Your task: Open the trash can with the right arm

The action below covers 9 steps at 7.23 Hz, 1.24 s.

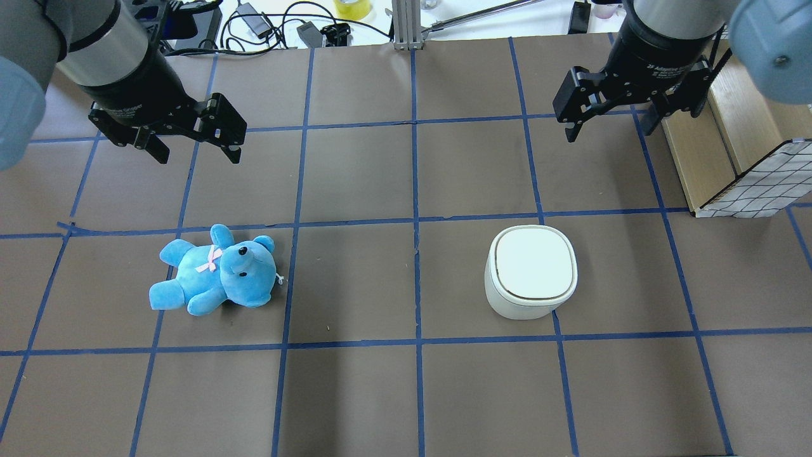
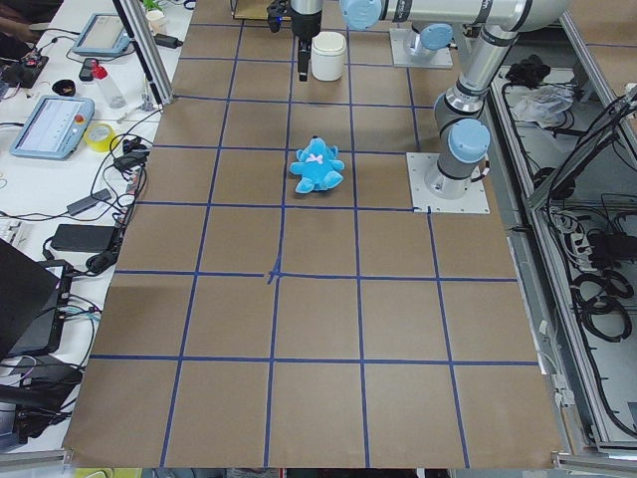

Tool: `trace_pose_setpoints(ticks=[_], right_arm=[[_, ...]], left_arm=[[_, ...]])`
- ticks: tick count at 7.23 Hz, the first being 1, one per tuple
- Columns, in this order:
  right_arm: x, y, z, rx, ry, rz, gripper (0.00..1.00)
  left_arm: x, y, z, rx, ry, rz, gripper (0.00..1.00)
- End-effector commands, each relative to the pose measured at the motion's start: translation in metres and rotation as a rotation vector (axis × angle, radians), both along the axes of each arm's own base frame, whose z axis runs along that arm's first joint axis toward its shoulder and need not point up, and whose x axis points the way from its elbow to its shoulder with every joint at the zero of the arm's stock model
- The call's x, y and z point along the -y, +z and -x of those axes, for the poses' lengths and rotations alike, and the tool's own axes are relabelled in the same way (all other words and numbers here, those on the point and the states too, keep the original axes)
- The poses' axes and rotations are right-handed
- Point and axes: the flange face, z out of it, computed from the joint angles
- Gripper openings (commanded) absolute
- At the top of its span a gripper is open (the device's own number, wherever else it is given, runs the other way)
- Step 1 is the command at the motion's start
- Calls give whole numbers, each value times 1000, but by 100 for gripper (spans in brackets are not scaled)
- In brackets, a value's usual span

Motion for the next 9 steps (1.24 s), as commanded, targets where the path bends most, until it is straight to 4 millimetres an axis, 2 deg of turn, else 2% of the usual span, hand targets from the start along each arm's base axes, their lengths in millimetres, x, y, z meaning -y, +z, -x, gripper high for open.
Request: trace_pose_setpoints(ticks=[1,9], right_arm=[[0,0,0,0,1,0,100],[-2,-2,0,2,1,-18,100]], left_arm=[[0,0,0,0,0,0,100],[0,0,0,0,0,0,100]])
